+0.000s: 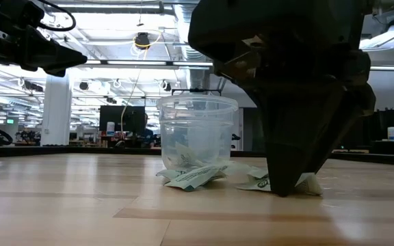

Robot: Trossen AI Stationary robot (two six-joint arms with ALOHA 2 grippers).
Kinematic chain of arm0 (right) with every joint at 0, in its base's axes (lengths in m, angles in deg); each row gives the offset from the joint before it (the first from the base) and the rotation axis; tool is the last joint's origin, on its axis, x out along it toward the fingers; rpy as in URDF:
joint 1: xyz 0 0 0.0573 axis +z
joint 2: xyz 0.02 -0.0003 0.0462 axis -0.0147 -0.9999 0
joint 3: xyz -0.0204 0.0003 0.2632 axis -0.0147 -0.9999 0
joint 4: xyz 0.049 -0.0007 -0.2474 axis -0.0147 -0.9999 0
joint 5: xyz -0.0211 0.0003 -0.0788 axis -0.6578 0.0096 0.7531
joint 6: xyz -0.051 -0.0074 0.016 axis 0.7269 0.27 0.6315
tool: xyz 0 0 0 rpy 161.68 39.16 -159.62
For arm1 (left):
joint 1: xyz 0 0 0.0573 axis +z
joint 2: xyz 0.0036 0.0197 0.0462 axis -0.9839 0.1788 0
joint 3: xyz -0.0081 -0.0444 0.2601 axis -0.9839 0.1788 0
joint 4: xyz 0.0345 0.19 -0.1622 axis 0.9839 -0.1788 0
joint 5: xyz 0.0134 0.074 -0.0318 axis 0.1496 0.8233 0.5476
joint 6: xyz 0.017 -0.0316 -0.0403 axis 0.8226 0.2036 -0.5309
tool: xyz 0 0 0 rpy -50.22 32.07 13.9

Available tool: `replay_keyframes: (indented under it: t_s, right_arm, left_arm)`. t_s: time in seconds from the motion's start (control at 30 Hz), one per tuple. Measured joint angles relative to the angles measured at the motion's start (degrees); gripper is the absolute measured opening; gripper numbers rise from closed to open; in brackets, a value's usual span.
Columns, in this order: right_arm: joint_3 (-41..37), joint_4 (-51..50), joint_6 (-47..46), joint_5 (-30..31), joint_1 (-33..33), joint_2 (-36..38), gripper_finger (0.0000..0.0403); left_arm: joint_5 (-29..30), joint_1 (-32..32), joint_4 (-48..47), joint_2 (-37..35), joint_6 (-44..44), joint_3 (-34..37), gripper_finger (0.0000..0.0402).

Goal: Pick and place items into bin
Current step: Put the bottom right stevia packet into the bottom bin

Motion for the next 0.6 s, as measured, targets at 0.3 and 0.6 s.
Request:
replay_keyframes:
  t_s: [0.3,0.6]
  right_arm:
    - [2.59,-0.21,0.95,-2.07,1.29,-0.48,0.0107]
    - [7.24,-2.96,4.50,-4.85,2.29,-0.44,0.0106]
  left_arm:
    - [-0.01,-0.01,0.00,0.00,0.00,0.00,0.0084]
    - [0.01,-0.02,0.00,0.00,0.00,0.01,0.0084]
